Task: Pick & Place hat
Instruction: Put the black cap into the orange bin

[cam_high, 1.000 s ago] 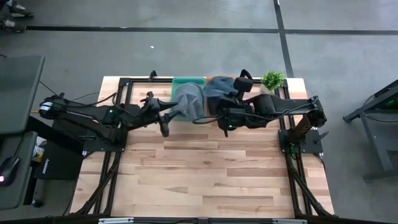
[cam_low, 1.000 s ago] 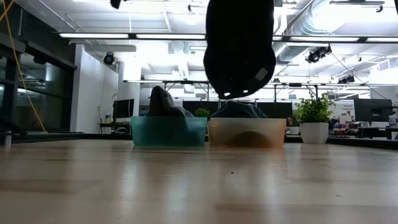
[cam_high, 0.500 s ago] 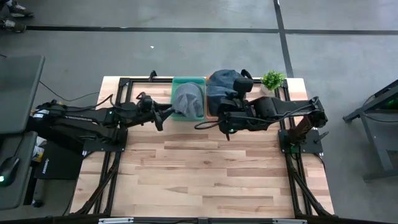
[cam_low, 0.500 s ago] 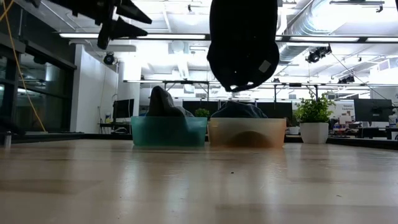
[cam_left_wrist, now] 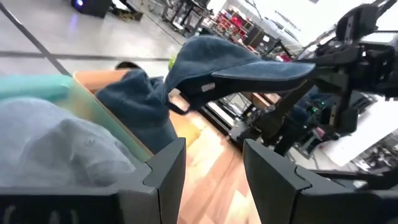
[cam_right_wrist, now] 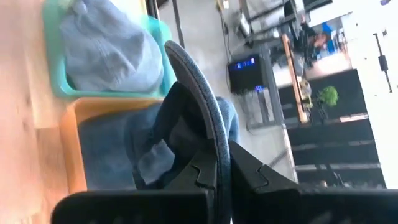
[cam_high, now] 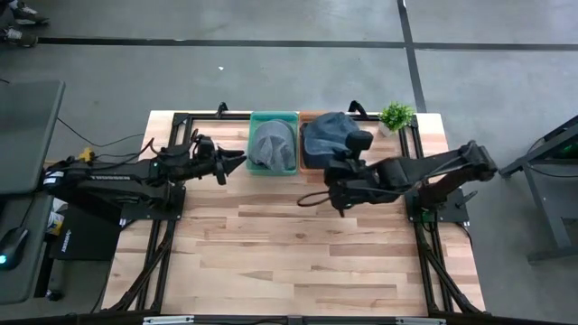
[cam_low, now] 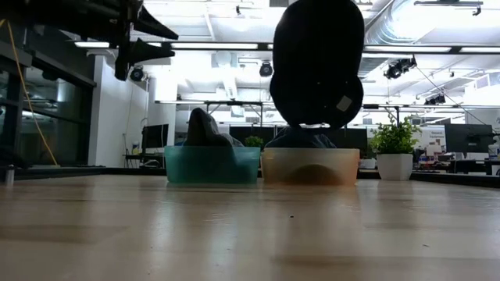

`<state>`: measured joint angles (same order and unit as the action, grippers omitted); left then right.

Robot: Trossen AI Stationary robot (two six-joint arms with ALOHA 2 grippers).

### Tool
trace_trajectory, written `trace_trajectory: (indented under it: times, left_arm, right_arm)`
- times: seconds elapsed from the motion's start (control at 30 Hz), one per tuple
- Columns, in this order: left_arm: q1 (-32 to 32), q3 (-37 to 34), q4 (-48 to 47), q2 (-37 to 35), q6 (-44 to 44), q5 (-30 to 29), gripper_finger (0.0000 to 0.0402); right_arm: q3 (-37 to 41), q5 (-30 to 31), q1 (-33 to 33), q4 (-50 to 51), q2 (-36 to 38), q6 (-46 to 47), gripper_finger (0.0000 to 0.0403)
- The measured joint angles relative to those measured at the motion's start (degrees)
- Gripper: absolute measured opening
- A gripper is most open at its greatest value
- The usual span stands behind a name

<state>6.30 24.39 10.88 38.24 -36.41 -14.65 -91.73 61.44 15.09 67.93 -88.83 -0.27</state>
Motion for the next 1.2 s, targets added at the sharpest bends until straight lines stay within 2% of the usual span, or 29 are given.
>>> trace_trajectory:
  times: [0.17,0.3,0.57,0.8,1.0,1.2]
  left_arm:
    - [2.2,-2.5,1.0,-0.7,-2.8,4.1,0.0159]
    - [3.9,-4.4,5.2,-0.7,-5.4,8.4,0.0159]
    - [4.6,-5.1,6.1,-0.7,-7.2,9.2,0.0159]
    - [4.6,-5.1,6.1,-0.7,-7.4,8.6,0.0159]
    - [4.6,-5.1,6.1,-0.6,-7.4,8.5,0.0159]
    - [4.6,-5.1,6.1,-0.6,-7.4,8.5,0.0159]
  right_arm:
    - [8.7,-1.8,0.5,-15.0,5.3,-10.0,0.0005]
    - [11.3,-3.8,0.4,-24.1,6.8,-18.1,0.0005]
    - [10.5,-3.3,0.3,-23.2,6.9,-21.6,0.0005]
    - [11.2,-3.6,-2.8,-20.1,6.9,-22.4,0.0005]
    - [16.4,-6.4,-6.6,-20.9,6.9,-25.0,0.0005]
    - [21.9,-9.8,-9.9,-28.8,6.9,-28.9,0.0005]
